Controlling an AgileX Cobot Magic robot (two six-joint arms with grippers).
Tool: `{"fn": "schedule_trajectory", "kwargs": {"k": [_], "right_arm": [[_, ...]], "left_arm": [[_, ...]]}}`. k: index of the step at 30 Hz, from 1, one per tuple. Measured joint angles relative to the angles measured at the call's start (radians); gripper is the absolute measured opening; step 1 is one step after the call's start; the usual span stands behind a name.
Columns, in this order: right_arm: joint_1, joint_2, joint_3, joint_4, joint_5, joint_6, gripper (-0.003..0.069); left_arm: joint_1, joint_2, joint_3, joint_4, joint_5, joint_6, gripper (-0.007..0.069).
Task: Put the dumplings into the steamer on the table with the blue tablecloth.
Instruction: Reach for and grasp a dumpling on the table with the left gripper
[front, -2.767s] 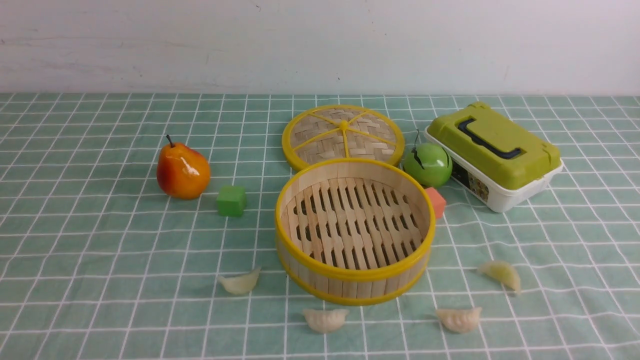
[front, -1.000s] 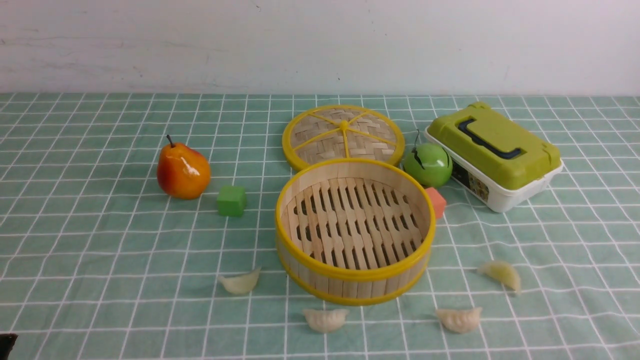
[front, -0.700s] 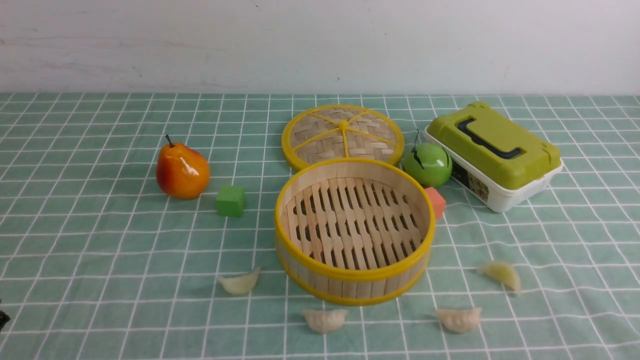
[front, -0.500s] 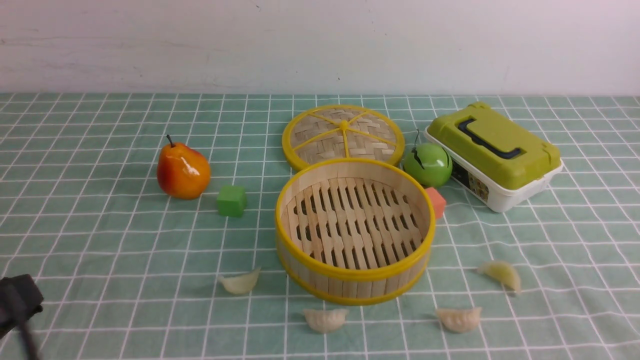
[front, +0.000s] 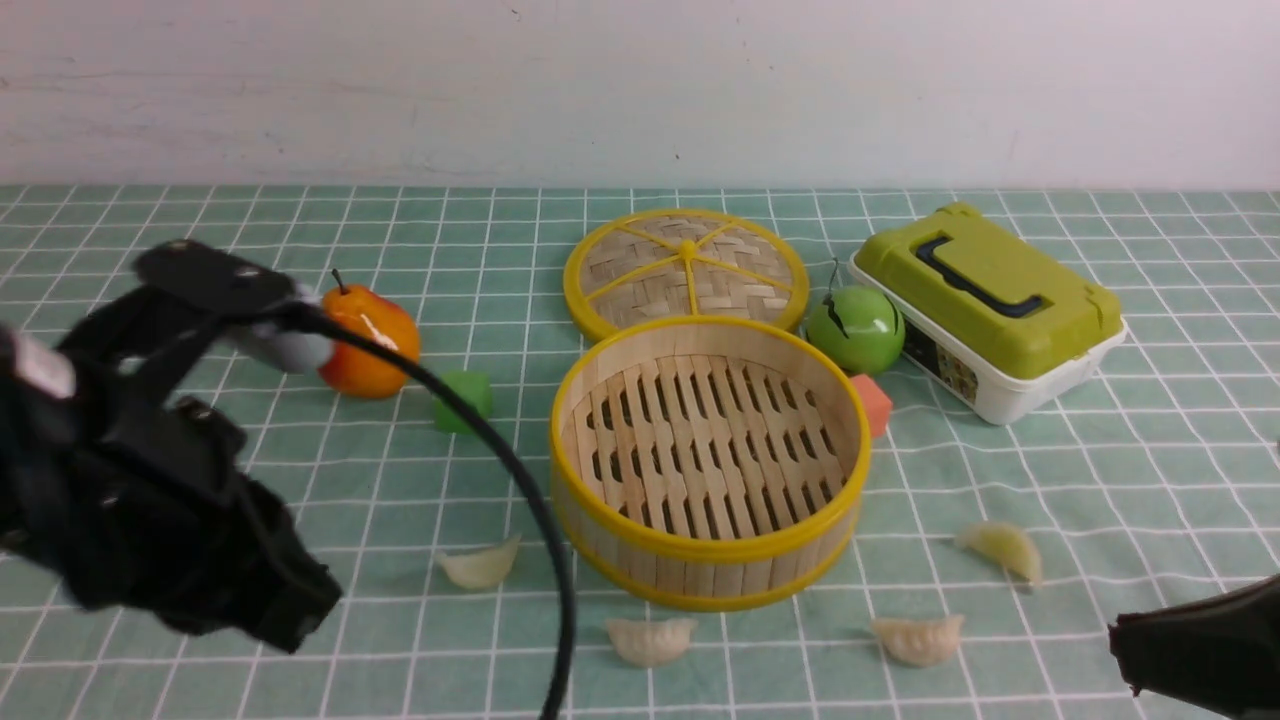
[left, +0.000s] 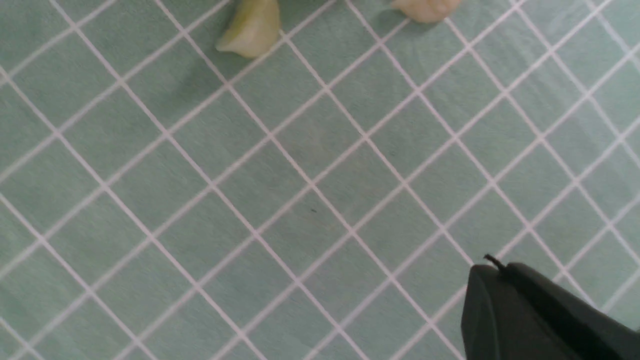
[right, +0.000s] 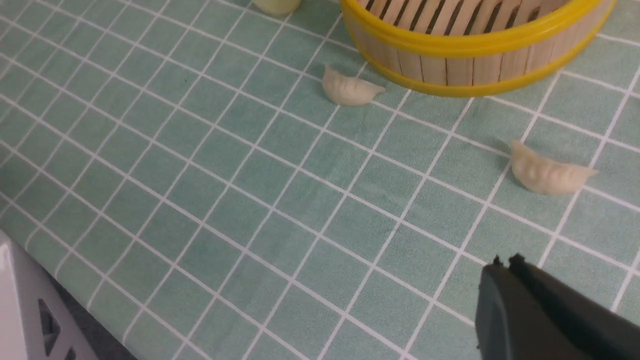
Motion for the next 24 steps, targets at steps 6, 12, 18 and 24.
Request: {"fn": "schedule_trajectory", "kwargs": {"k": [6,12,18,24], "right_arm": [[0.001,0.000,0.000,-0.026,-0.002,0.000,-0.0012],[0.002,0.000,-0.001,-0.031,-0.010,0.000,-0.0008],[0.003,0.001,-0.001,-0.052,-0.011,0.000,-0.0003],[0.005,0.001,-0.001,-0.053,-0.022,-0.001,0.0001]], "left_arm": [[-0.096,0.271,-0.164,0.175,-0.047,-0.068,0.0134],[-0.125,0.498,-0.243,0.230,-0.110,-0.072,0.0414],[-0.126,0.670,-0.254,0.342,-0.216,-0.078,0.0549],[-0.126,0.727,-0.261,0.347,-0.266,-0.090,0.0453]]}}
